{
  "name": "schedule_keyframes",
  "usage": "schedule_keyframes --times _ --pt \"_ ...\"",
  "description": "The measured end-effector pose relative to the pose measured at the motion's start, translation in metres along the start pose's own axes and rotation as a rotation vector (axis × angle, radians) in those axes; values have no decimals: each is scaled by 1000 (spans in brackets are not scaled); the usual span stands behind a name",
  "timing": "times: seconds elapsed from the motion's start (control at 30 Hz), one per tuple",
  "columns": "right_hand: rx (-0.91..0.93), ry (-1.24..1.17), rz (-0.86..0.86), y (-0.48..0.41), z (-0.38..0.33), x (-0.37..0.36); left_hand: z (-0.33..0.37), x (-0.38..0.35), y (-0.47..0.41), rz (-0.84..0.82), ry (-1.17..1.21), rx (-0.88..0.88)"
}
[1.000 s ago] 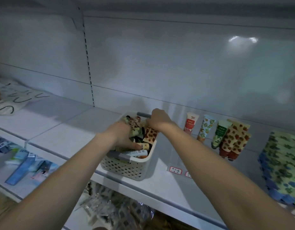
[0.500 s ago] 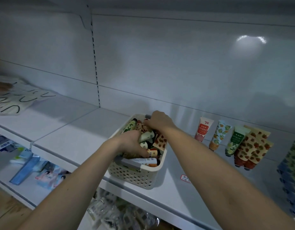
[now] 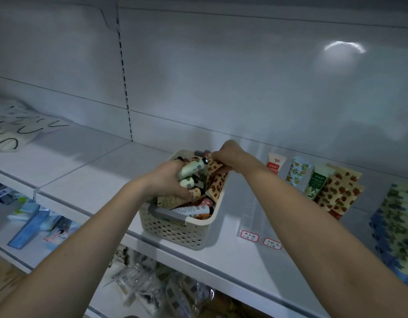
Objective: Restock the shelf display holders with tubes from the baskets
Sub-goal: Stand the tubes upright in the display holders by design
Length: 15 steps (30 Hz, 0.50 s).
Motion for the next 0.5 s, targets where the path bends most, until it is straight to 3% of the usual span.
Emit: schedule_keyframes --times 0.23,0.37,0.5 --pt "122 -225 116 30 -26 27 0 24 17 229 225 61" --pt "184 -480 142 64 -16 46 -2 31 34 375 658 113" --pt "178 -464 215 100 5 74 13 23 53 458 1108 133"
Point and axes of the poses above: each hand's wrist, its own y-axis away from the middle knuckle, its own x-axis out of the back of the hand, z = x × y, the point moved 5 cm from there along -y, towards the middle knuckle, and after that the axes turned 6 degrees about x, right-handed, at the moved point
